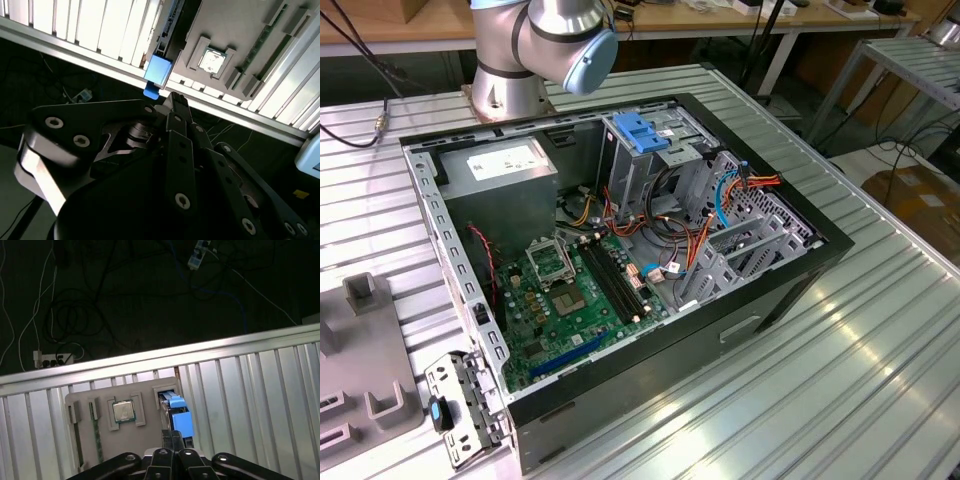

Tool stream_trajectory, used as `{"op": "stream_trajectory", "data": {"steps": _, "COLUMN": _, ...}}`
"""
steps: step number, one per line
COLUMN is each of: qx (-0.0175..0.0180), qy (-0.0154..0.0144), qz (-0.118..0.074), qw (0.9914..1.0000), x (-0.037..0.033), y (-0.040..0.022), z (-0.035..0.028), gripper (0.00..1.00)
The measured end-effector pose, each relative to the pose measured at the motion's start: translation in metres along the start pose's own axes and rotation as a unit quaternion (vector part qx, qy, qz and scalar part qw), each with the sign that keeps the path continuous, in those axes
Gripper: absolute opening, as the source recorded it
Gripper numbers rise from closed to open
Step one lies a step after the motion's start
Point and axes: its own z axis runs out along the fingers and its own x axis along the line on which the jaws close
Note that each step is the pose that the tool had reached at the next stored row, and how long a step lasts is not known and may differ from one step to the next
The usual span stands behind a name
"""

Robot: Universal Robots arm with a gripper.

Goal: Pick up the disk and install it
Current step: 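Pick up the disk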

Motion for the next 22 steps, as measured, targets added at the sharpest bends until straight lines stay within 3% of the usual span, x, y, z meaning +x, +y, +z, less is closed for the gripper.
{"op": "stream_trajectory", "data": {"steps": 11, "qx": 0.0, "qy": -0.0001, "qz": 0.0, "qw": 1.0, "x": 0.0, "y": 0.0, "z": 0.0, "gripper": 0.11}}
{"op": "stream_trajectory", "data": {"steps": 14, "qx": 0.0, "qy": -0.0002, "qz": 0.0, "qw": 1.0, "x": 0.0, "y": 0.0, "z": 0.0, "gripper": 0.24}}
{"op": "stream_trajectory", "data": {"steps": 17, "qx": 0.0, "qy": -0.0002, "qz": 0.0, "qw": 1.0, "x": 0.0, "y": 0.0, "z": 0.0, "gripper": 0.29}}
{"op": "stream_trajectory", "data": {"steps": 20, "qx": 0.0, "qy": -0.0002, "qz": 0.0, "qw": 1.0, "x": 0.0, "y": 0.0, "z": 0.0, "gripper": 0.48}}
{"op": "stream_trajectory", "data": {"steps": 22, "qx": 0.0, "qy": -0.0003, "qz": 0.0, "qw": 1.0, "x": 0.0, "y": 0.0, "z": 0.0, "gripper": 0.48}}
